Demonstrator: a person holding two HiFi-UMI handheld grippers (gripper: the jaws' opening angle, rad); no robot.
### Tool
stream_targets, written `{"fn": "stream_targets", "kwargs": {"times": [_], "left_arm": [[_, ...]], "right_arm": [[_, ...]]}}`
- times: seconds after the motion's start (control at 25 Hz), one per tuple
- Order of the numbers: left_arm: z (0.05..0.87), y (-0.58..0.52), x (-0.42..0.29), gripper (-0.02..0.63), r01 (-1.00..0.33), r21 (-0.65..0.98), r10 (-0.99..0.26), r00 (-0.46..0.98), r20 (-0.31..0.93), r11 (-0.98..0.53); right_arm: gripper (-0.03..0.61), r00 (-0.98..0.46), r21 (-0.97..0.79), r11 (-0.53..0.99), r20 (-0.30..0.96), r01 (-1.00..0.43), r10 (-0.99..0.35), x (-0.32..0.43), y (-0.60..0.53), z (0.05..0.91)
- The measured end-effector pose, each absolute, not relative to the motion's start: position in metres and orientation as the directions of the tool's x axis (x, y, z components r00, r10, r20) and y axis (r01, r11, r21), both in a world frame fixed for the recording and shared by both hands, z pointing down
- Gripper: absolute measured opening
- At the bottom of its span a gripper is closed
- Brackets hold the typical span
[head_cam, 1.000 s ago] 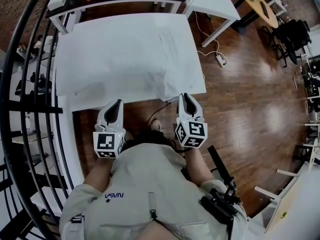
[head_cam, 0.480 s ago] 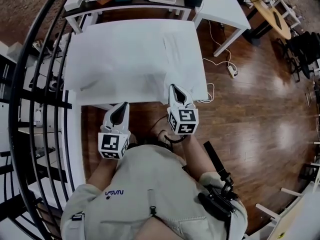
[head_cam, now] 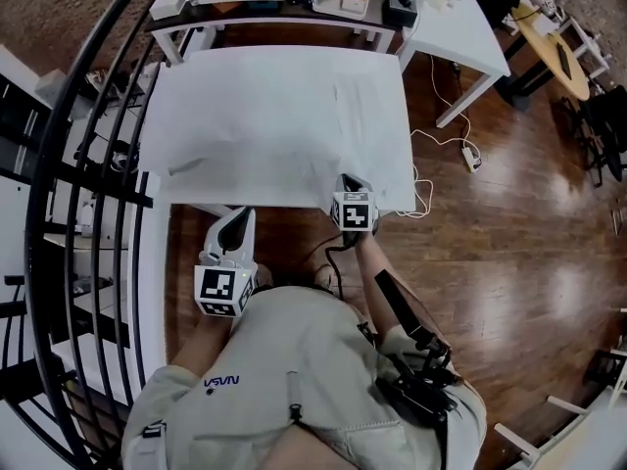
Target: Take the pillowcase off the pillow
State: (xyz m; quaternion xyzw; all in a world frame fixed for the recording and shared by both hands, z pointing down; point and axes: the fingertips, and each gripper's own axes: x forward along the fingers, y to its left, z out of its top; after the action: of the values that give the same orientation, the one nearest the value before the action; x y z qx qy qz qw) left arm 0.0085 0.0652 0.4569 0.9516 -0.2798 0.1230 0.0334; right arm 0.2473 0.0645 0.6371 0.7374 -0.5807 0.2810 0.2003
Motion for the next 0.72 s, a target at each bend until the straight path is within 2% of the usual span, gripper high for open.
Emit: {"fn": "stream_targets", "kwargs": {"times": [0.16, 0.32, 0.72], "left_arm": [[0.461, 0.059, 0.008, 0.006, -0.549, 0.0, -0.531, 0.808, 0.255, -0.836], [0.465, 0.055, 0.013, 0.006, -0.536, 0.009, -0.516, 0.817, 0.257, -0.844], [0.46, 0.044, 0.031, 0.006, -0.492, 0.019, -0.476, 0.85, 0.224, -0.87]], "right_arm": [[0.005, 0.206, -0.009, -0.309, 0.724, -0.951, -0.658, 0.264, 0.087, 0.668], [0.005, 0.207, -0.013, -0.321, 0.74, -0.947, -0.64, 0.259, 0.102, 0.678], [0.005, 0.271, -0.077, -0.334, 0.431, -0.939, -0.861, 0.232, 0.097, 0.55]]}}
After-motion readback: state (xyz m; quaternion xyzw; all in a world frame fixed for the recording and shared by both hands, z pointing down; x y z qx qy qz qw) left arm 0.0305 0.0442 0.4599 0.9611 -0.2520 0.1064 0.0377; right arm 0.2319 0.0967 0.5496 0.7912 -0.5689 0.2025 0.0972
